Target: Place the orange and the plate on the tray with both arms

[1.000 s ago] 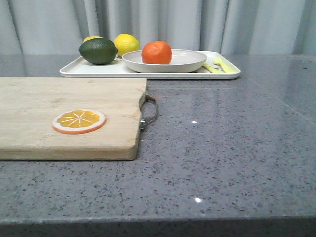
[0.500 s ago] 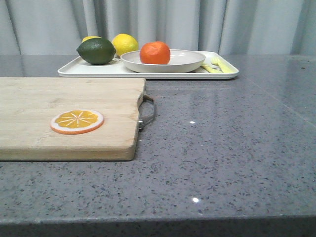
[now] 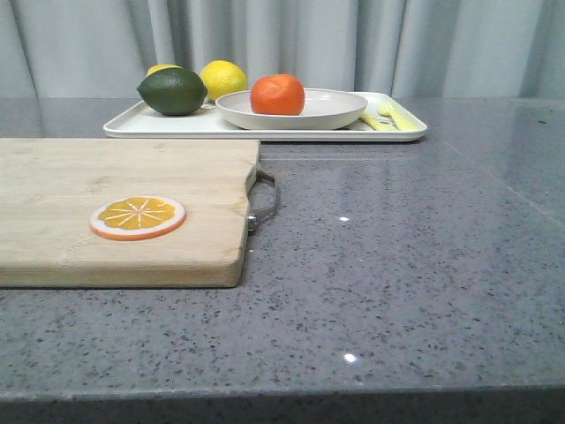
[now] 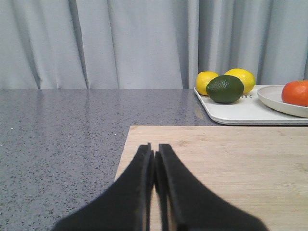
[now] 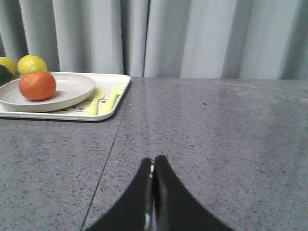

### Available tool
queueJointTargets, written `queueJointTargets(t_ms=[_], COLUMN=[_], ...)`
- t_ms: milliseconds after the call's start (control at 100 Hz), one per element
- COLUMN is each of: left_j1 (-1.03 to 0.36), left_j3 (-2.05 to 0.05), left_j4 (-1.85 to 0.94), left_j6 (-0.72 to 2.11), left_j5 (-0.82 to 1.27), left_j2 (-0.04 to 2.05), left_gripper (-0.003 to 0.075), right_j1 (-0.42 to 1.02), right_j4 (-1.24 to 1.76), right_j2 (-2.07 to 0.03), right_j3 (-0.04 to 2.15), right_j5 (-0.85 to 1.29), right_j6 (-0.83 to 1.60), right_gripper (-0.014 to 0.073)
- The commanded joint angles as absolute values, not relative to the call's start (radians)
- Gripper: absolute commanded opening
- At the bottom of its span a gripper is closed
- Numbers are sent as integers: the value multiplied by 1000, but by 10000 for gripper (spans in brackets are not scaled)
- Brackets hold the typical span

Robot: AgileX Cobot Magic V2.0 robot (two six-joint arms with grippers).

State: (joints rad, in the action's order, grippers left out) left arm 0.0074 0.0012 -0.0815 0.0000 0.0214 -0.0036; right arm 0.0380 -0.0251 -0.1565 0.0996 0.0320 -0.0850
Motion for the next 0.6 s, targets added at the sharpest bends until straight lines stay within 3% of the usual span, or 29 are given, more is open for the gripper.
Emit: queueJointTargets(t_ms=[0,190,590], left_j1=[6,6,6], left_j3=[23,23,23], left_j4=[-80,-80,-80], left_j6=[0,0,0], left_j5=[-55,-55,-55], left_j2=[-35,-35,-35], left_gripper=[-19,-19,-19], right_j1=[5,-31,-32], right_j4=[-39,-39,-39], right_j2=[-101,33,31], right_j3=[88,-6,-28], right_j5=[-59,-60,10], right_j6=[-89,-89,-100], right_gripper=[-71,-71,-71])
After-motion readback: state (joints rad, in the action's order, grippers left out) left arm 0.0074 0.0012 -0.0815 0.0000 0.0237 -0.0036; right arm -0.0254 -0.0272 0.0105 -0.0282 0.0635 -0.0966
